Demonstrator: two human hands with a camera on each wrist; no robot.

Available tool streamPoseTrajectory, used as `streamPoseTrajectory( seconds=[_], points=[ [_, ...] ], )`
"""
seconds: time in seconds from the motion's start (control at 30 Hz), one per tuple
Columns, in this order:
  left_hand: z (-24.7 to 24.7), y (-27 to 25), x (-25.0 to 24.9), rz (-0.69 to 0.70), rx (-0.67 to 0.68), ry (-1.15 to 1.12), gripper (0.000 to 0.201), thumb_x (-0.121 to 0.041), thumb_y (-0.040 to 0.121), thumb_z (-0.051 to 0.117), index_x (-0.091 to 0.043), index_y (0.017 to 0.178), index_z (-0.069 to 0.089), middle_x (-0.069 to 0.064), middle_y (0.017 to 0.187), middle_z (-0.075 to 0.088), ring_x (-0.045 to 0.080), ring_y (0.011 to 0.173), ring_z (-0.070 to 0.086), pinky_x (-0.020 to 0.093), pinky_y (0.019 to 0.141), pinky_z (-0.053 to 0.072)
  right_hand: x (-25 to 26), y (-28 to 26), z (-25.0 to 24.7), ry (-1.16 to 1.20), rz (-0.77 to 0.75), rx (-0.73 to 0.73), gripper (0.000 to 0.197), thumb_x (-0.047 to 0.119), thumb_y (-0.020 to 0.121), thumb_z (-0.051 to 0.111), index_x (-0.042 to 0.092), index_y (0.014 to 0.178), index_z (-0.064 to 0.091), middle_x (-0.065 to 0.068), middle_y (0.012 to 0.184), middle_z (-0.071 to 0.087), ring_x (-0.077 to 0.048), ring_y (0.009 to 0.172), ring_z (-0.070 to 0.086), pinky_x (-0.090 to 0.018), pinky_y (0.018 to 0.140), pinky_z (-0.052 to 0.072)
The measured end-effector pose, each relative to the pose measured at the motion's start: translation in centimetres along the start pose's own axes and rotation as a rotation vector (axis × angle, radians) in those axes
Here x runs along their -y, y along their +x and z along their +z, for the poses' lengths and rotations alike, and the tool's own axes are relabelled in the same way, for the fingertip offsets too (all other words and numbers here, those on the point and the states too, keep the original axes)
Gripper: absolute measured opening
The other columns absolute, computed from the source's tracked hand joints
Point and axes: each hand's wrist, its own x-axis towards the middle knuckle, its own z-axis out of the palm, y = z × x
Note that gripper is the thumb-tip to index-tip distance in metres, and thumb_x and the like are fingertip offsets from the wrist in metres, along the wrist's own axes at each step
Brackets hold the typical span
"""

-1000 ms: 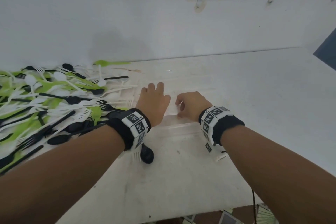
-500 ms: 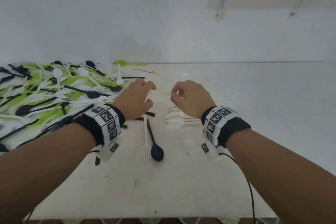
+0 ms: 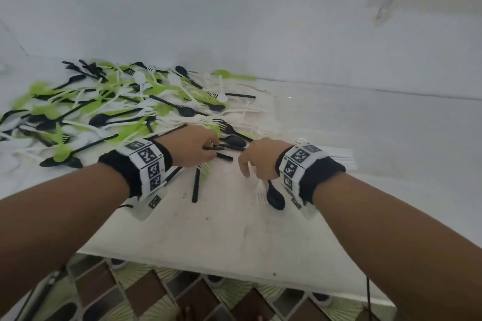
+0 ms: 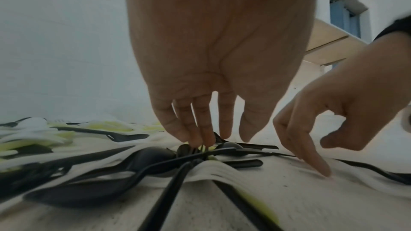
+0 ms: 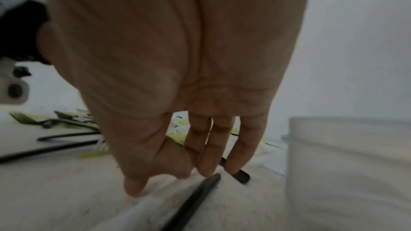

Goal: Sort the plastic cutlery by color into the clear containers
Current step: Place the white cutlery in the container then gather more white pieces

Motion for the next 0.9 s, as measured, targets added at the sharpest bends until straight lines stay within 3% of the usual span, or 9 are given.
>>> streamPoseTrajectory(
  seconds=[0.07, 0.2, 0.3, 0.43, 0.53, 0.6, 0.73, 0.83, 0.9],
  points=[
    [0.2, -0.3, 0.5, 0.06, -0.001, -0.028, 0.021, -0.04, 0.093, 0.056, -0.033, 0.112, 0.061, -0.007, 0.099, 0.061, 0.019, 0.095, 0.058, 0.042, 0.089, 0.052, -0.2, 0.2, 0.5, -0.001, 0.025, 0.025, 0.036, 0.001, 0.085, 0.062, 0.029, 0.104, 0.071, 0.002, 0.11, 0.057, -0.023, 0.101, 0.06, -0.029, 0.07, 0.045],
    [0.0, -0.4, 2.0, 0.154, 0.012, -0.036, 0.023, -0.034, 0.095, 0.06, -0.029, 0.117, 0.064, -0.007, 0.101, 0.061, 0.017, 0.095, 0.057, 0.037, 0.089, 0.051, 0.1, 1.3, 1.3, 0.116, 0.078, -0.108, 0.021, 0.012, 0.088, 0.069, 0.025, 0.104, 0.068, 0.002, 0.109, 0.053, -0.024, 0.105, 0.059, -0.03, 0.081, 0.045],
    [-0.4, -0.4, 3.5, 0.236, 0.051, 0.006, 0.026, -0.037, 0.094, 0.067, -0.03, 0.119, 0.067, -0.007, 0.103, 0.058, 0.016, 0.099, 0.055, 0.03, 0.086, 0.047, 0.9, 2.1, 1.8, 0.271, 0.129, -0.221, 0.025, 0.013, 0.095, 0.06, 0.027, 0.113, 0.071, 0.001, 0.111, 0.052, -0.022, 0.108, 0.057, -0.027, 0.089, 0.042],
    [-0.5, 0.2, 5.5, 0.265, 0.074, 0.056, 0.018, -0.044, 0.093, 0.068, -0.031, 0.105, 0.072, -0.011, 0.1, 0.052, 0.012, 0.097, 0.055, 0.026, 0.082, 0.046, 1.3, 3.2, 1.9, 0.357, 0.284, -0.39, 0.025, 0.023, 0.097, 0.053, 0.028, 0.119, 0.065, -0.005, 0.117, 0.051, -0.027, 0.111, 0.052, -0.037, 0.096, 0.045],
    [-0.6, 0.7, 6.5, 0.289, 0.059, -0.002, 0.017, -0.048, 0.093, 0.068, -0.034, 0.102, 0.072, -0.013, 0.1, 0.054, 0.008, 0.091, 0.056, 0.024, 0.08, 0.048, 1.1, 4.0, 1.6, 0.333, 0.376, -0.331, 0.033, 0.031, 0.099, 0.051, 0.027, 0.132, 0.054, -0.008, 0.127, 0.051, -0.031, 0.118, 0.05, -0.043, 0.1, 0.045],
    [-0.8, 1.2, 7.2, 0.306, 0.009, -0.055, 0.017, -0.044, 0.095, 0.065, -0.034, 0.108, 0.07, -0.013, 0.1, 0.058, 0.004, 0.09, 0.055, 0.023, 0.079, 0.045, 1.6, 4.8, 1.2, 0.391, 0.367, -0.302, 0.034, 0.029, 0.1, 0.051, 0.027, 0.134, 0.056, -0.005, 0.128, 0.059, -0.028, 0.12, 0.055, -0.036, 0.1, 0.045],
    [-1.5, 3.0, 8.5, 0.294, -0.139, -0.019, 0.017, -0.032, 0.102, 0.05, -0.024, 0.101, 0.065, -0.007, 0.094, 0.06, 0.012, 0.087, 0.055, 0.032, 0.081, 0.048, 2.2, 6.3, 0.1, 0.519, 0.397, -0.422, 0.03, 0.026, 0.1, 0.047, 0.025, 0.126, 0.062, -0.003, 0.121, 0.066, -0.025, 0.112, 0.059, -0.035, 0.096, 0.048],
    [-2.0, 5.5, 9.0, 0.299, -0.188, 0.051, 0.026, -0.034, 0.104, 0.045, -0.021, 0.1, 0.066, -0.004, 0.093, 0.062, 0.017, 0.088, 0.057, 0.038, 0.084, 0.051, 2.0, 7.1, -0.3, 0.465, 0.474, -0.462, 0.033, 0.026, 0.101, 0.045, 0.022, 0.133, 0.055, -0.009, 0.126, 0.058, -0.03, 0.117, 0.055, -0.042, 0.099, 0.047],
    [-2.2, 7.5, 8.1, 0.331, -0.185, 0.092, 0.03, -0.033, 0.105, 0.043, -0.018, 0.106, 0.068, 0.0, 0.099, 0.063, 0.021, 0.093, 0.059, 0.039, 0.085, 0.051, 1.6, 7.2, 0.0, 0.404, 0.602, -0.399, 0.04, 0.027, 0.101, 0.043, 0.018, 0.14, 0.046, -0.013, 0.133, 0.049, -0.034, 0.123, 0.048, -0.045, 0.1, 0.045]
  ],
)
